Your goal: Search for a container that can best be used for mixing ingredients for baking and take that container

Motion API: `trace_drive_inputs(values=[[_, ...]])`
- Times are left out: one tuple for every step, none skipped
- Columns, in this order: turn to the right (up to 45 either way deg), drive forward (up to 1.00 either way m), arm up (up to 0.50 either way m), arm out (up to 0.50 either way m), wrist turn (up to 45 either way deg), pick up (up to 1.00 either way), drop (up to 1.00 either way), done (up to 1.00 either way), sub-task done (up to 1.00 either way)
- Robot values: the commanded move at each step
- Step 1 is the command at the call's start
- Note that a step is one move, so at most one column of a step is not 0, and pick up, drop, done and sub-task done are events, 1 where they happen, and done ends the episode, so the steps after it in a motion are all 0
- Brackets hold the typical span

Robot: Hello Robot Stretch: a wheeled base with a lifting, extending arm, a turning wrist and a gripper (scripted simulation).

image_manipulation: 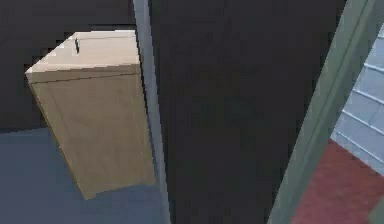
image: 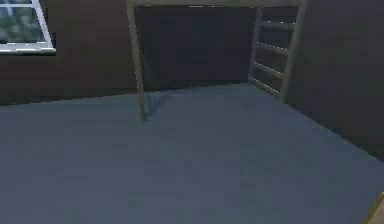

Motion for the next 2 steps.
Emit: trace_drive_inputs(values=[[-45.0,0.00,0.00,0.00,0.0,0.00,0.00,0.00,0.00],[-45.0,0.00,0.00,0.00,0.0,0.00,0.00,0.00,0.00]])
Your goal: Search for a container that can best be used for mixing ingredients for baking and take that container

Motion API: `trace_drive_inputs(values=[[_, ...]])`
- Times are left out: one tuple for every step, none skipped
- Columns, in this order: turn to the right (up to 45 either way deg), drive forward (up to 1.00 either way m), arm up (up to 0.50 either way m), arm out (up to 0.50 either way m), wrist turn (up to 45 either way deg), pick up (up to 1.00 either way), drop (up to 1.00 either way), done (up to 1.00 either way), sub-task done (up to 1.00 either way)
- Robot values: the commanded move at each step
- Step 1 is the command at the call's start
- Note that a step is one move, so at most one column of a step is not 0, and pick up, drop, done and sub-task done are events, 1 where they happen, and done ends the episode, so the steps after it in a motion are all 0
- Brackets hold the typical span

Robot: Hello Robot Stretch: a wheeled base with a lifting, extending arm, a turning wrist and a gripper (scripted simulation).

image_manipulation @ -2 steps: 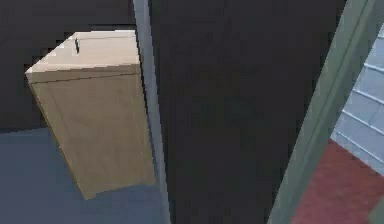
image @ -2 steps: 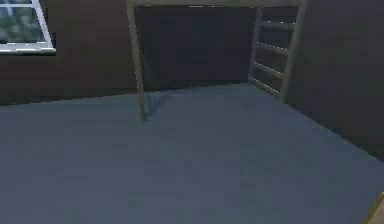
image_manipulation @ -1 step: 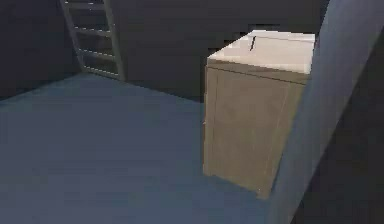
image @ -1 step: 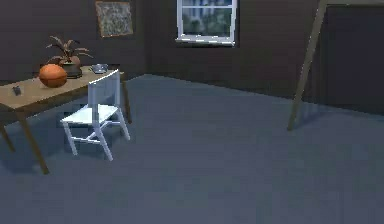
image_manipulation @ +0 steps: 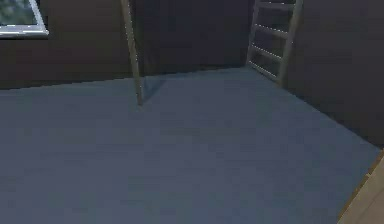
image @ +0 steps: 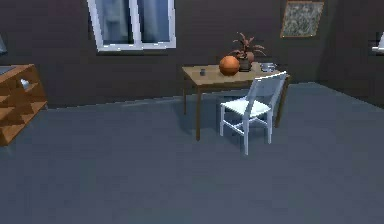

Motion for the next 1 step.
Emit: trace_drive_inputs(values=[[-15.0,0.00,0.00,0.00,0.0,0.00,0.00,0.00,0.00]])
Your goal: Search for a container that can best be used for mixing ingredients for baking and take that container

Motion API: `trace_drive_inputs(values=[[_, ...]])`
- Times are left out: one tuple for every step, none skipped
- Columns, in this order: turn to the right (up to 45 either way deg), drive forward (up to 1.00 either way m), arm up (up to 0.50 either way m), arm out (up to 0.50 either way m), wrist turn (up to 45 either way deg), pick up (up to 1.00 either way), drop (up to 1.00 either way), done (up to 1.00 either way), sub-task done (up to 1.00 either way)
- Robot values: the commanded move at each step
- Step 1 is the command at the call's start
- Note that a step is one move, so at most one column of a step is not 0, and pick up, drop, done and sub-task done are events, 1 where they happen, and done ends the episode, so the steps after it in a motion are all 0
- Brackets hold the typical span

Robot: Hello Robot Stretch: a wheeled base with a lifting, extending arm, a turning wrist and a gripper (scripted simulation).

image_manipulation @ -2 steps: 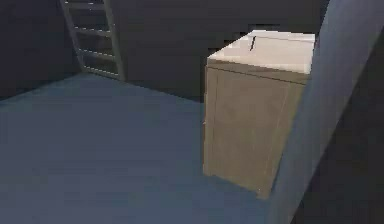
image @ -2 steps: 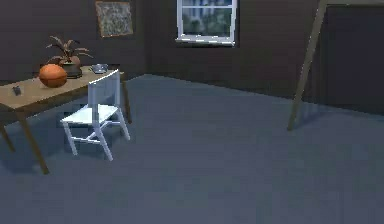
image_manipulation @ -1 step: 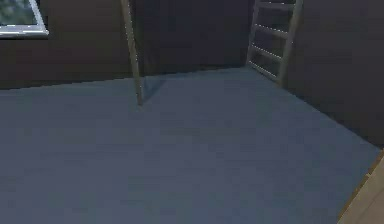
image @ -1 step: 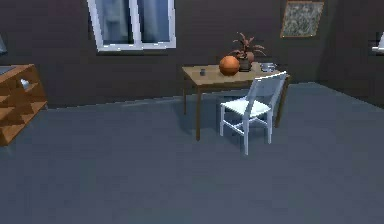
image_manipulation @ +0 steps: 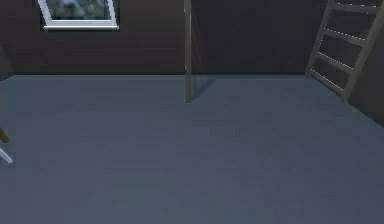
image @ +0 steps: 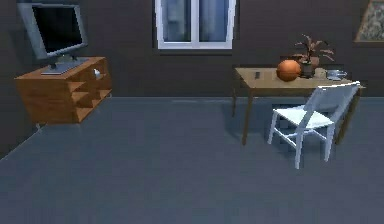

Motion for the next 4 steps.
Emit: trace_drive_inputs(values=[[0.0,0.15,0.00,0.00,0.0,0.00,0.00,0.00,0.00],[45.0,0.00,0.00,0.00,0.0,0.00,0.00,0.00,0.00],[15.0,0.00,0.00,0.00,0.0,0.00,0.00,0.00,0.00],[0.0,1.00,0.00,0.00,0.0,0.00,0.00,0.00,0.00]])
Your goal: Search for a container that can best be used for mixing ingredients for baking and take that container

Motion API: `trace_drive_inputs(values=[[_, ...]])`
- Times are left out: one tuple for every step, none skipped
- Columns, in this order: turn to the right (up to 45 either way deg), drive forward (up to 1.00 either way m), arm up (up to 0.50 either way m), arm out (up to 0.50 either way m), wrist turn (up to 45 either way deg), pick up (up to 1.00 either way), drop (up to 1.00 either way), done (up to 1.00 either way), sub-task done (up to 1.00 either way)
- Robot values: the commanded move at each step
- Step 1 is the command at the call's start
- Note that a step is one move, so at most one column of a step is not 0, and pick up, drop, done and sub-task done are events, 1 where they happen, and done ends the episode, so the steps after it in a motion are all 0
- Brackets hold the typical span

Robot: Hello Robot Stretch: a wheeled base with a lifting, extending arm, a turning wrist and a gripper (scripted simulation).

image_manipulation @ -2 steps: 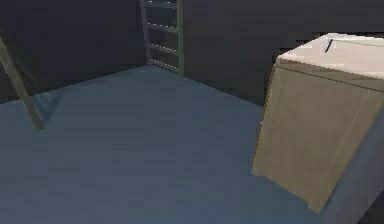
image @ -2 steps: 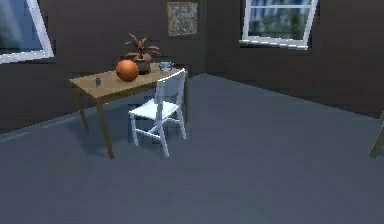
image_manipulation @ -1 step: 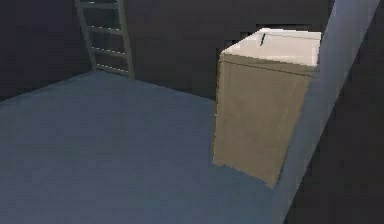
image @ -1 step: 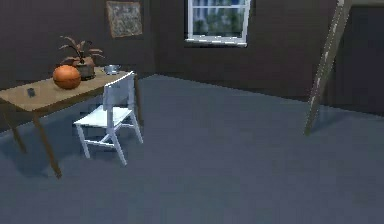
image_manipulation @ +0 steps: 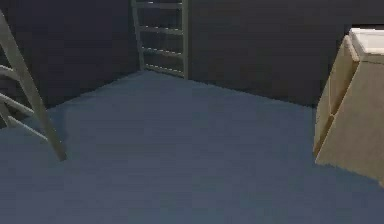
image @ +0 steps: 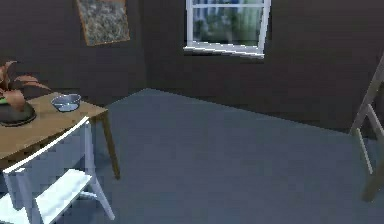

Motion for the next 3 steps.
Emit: trace_drive_inputs(values=[[0.0,0.70,0.00,0.00,0.0,0.00,0.00,0.00,0.00],[42.0,0.00,0.00,0.00,0.0,0.00,0.00,0.00,0.00],[0.0,0.05,0.00,0.00,0.0,0.00,0.00,0.00,0.00]])
